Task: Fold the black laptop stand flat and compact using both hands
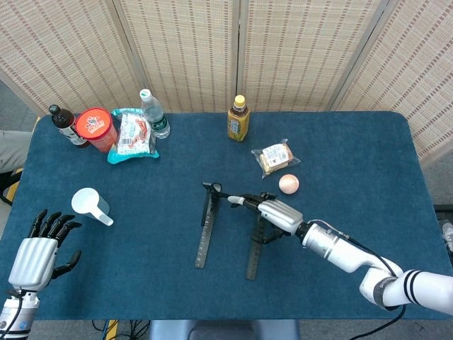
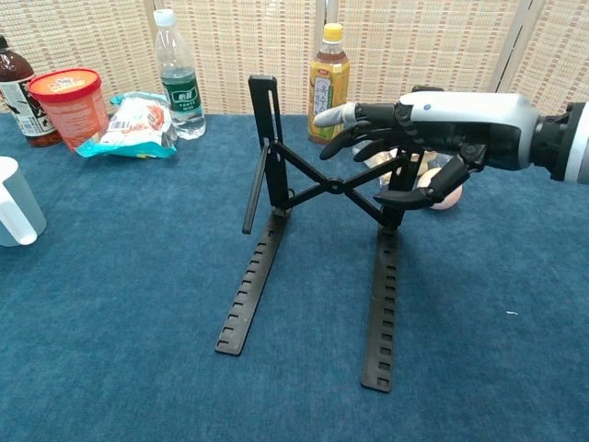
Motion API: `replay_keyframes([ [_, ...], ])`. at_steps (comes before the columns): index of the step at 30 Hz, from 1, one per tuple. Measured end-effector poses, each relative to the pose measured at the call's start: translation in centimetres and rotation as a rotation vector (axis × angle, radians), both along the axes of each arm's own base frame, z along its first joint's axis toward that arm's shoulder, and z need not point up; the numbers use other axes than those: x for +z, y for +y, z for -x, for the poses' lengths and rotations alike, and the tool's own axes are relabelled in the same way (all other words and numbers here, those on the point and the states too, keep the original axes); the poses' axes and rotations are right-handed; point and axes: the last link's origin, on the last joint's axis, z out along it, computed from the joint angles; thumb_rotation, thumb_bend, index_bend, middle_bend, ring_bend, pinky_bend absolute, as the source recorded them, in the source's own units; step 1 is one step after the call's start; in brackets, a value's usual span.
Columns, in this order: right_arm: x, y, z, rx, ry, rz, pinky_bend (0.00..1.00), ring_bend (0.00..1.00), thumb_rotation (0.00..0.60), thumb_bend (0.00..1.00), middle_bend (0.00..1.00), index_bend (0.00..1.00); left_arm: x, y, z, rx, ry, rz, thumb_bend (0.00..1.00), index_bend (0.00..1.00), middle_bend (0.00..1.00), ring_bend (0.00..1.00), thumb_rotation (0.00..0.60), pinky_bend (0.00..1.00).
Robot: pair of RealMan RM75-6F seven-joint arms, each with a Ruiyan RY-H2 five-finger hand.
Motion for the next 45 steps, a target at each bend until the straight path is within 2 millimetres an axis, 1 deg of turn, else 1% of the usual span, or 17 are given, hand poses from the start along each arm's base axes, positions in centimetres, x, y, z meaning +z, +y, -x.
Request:
replay_keyframes([
  [12, 0.1, -2.0, 0.4, -0.077, -0.033, 0.056, 0.12, 0.04, 0.600, 0.29, 0.17, 0.02, 0.1, -0.1, 0.3, 0.001, -0.001, 0.000, 0.27, 0.26, 0.19, 0.11, 0.600, 0.01],
  [18, 0.3, -2.6, 0.5, -0.094, -0.046, 0.069, 0.12, 0.04, 0.600, 0.30, 0.17, 0.02, 0.2, -0.1, 0.3, 0.002, -0.001, -0.001, 0.27, 0.26, 0.19, 0.11, 0.600, 0.01],
  [22, 0.6, -2.0, 0.3, -0.077, -0.065, 0.054, 0.12, 0.04, 0.600, 0.30, 0.17, 0.02, 0.2, -0.2, 0.3, 0.003, -0.001, -0.003, 0.27, 0.26, 0.19, 0.11, 0.600, 0.01],
  [26, 1.1, -0.8, 0.4, -0.048, -0.075, 0.023, 0.12, 0.04, 0.600, 0.30, 0.17, 0.02, 0.2, -0.2, 0.3, 0.004, -0.001, -0.002, 0.27, 0.26, 0.19, 0.11, 0.600, 0.01],
  [30, 1.5, 0.8, 1.3, -0.039, -0.073, -0.012, 0.11, 0.04, 0.600, 0.30, 0.17, 0.02, 0.1, -0.1, 0.2, 0.001, 0.000, 0.001, 0.27, 0.26, 0.19, 0.11, 0.600, 0.01],
  [34, 1.5, 1.8, 2.4, -0.052, -0.040, -0.051, 0.12, 0.04, 0.600, 0.30, 0.17, 0.02, 0.1, 0.0, 0.1, -0.007, 0.000, 0.003, 0.27, 0.26, 0.19, 0.11, 0.600, 0.01],
  [39, 1.0, 1.6, 3.8, -0.098, -0.002, -0.065, 0.12, 0.04, 0.600, 0.30, 0.17, 0.02, 0.0, -0.1, 0.0, -0.009, 0.000, 0.004, 0.27, 0.26, 0.19, 0.11, 0.600, 0.01],
  [45, -0.3, 0.7, 4.6, -0.131, 0.027, -0.078, 0.12, 0.04, 0.600, 0.30, 0.17, 0.02, 0.2, -0.4, -0.1, -0.003, 0.002, -0.003, 0.27, 0.26, 0.19, 0.11, 0.600, 0.01],
])
